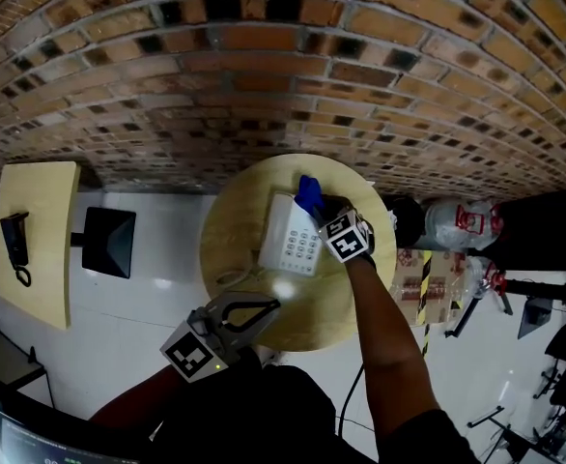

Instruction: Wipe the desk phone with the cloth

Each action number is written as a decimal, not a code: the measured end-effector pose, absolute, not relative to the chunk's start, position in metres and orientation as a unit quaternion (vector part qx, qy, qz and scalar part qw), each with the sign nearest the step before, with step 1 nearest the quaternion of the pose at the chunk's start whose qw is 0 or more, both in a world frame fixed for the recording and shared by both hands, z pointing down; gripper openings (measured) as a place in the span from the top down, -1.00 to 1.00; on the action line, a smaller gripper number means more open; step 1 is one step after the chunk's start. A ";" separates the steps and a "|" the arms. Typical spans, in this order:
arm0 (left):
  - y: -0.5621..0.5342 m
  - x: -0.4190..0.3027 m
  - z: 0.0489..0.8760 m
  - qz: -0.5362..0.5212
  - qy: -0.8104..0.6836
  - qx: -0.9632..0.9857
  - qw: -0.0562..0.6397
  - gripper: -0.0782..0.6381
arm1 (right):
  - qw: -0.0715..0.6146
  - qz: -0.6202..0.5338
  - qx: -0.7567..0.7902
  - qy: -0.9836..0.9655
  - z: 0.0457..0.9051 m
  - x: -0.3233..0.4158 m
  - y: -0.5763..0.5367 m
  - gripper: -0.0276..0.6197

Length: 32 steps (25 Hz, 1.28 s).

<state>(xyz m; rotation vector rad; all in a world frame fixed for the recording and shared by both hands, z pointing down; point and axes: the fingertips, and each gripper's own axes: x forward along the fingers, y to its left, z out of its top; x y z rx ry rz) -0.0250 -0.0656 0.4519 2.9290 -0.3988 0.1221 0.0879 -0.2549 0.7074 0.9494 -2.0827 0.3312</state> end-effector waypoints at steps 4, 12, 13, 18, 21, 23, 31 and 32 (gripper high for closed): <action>-0.068 -0.036 0.458 0.040 -0.158 0.978 0.133 0.81 | 0.430 0.113 0.310 -0.840 0.714 0.060 -0.210 0.73; -0.064 -0.029 0.456 0.034 -0.137 0.985 0.101 0.81 | 0.416 0.155 0.218 -0.869 0.743 -0.001 -0.066 0.73; -0.063 -0.029 0.458 0.033 -0.139 0.983 0.112 0.81 | 0.414 0.161 0.212 -0.870 0.745 -0.006 -0.053 0.73; -0.064 -0.028 0.459 0.032 -0.139 0.983 0.117 0.81 | 0.382 0.168 0.242 -0.876 0.731 -0.005 -0.065 0.73; -0.065 -0.031 0.458 0.030 -0.147 0.981 0.127 0.81 | 0.343 0.149 0.298 -0.878 0.703 0.009 -0.127 0.73; -0.066 -0.034 0.456 0.029 -0.147 0.982 0.115 0.81 | 0.330 0.136 0.329 -0.874 0.687 0.018 -0.174 0.73; -0.075 -0.055 0.459 0.039 -0.155 0.984 0.081 0.81 | 0.365 0.107 0.327 -0.865 0.685 -0.002 -0.267 0.73; -0.076 -0.057 0.458 0.041 -0.152 0.985 0.066 0.81 | 0.368 0.102 0.322 -0.866 0.686 -0.008 -0.262 0.73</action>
